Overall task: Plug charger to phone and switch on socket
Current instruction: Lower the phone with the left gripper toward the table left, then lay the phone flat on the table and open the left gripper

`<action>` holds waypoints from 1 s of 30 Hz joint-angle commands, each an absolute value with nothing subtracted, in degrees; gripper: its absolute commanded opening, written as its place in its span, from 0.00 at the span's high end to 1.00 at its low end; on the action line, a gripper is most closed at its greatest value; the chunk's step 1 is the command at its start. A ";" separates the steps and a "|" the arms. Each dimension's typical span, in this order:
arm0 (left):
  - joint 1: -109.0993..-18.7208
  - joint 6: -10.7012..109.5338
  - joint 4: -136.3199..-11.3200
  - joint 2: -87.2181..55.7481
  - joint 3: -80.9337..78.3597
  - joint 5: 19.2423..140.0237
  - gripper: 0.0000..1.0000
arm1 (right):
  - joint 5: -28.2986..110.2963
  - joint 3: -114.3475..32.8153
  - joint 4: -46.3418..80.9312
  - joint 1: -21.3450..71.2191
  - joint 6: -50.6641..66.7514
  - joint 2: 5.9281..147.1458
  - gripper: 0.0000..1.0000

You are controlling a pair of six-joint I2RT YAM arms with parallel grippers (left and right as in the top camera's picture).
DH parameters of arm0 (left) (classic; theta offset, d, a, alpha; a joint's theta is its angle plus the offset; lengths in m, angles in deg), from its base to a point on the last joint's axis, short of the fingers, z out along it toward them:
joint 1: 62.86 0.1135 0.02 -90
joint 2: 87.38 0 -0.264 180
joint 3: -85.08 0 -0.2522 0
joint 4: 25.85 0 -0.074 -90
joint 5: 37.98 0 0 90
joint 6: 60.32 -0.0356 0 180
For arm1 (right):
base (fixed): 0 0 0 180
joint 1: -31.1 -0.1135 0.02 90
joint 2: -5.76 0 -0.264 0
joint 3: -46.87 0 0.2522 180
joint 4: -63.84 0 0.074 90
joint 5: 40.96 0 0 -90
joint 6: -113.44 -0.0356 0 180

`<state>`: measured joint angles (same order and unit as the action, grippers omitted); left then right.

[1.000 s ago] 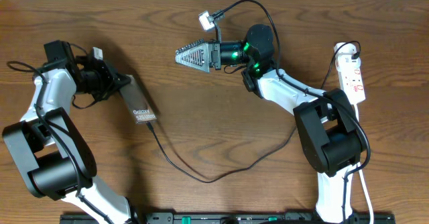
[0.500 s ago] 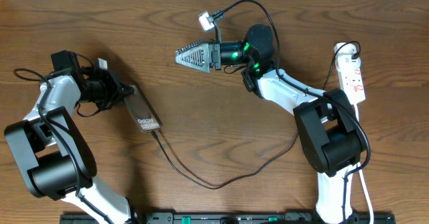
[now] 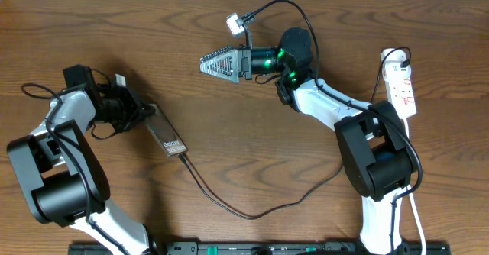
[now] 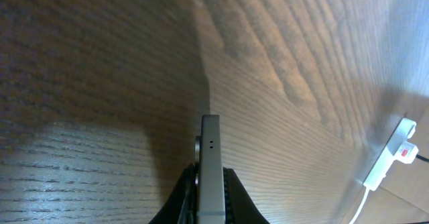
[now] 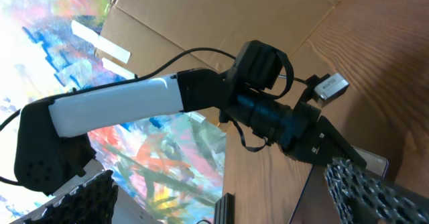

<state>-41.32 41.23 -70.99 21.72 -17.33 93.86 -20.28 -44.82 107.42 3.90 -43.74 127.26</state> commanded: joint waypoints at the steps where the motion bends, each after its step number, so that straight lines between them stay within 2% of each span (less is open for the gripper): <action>1: -41.45 40.42 -70.53 22.04 -17.83 94.80 0.92 | -20.56 -45.63 107.44 4.53 -42.69 127.50 0.01; 30: -41.45 40.42 -71.03 22.04 -18.07 94.76 0.91 | -20.56 -45.63 107.44 4.38 -42.49 127.50 0.01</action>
<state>-41.32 41.23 -70.71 21.74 -17.70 93.86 -20.26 -44.82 107.40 3.90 -43.54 127.26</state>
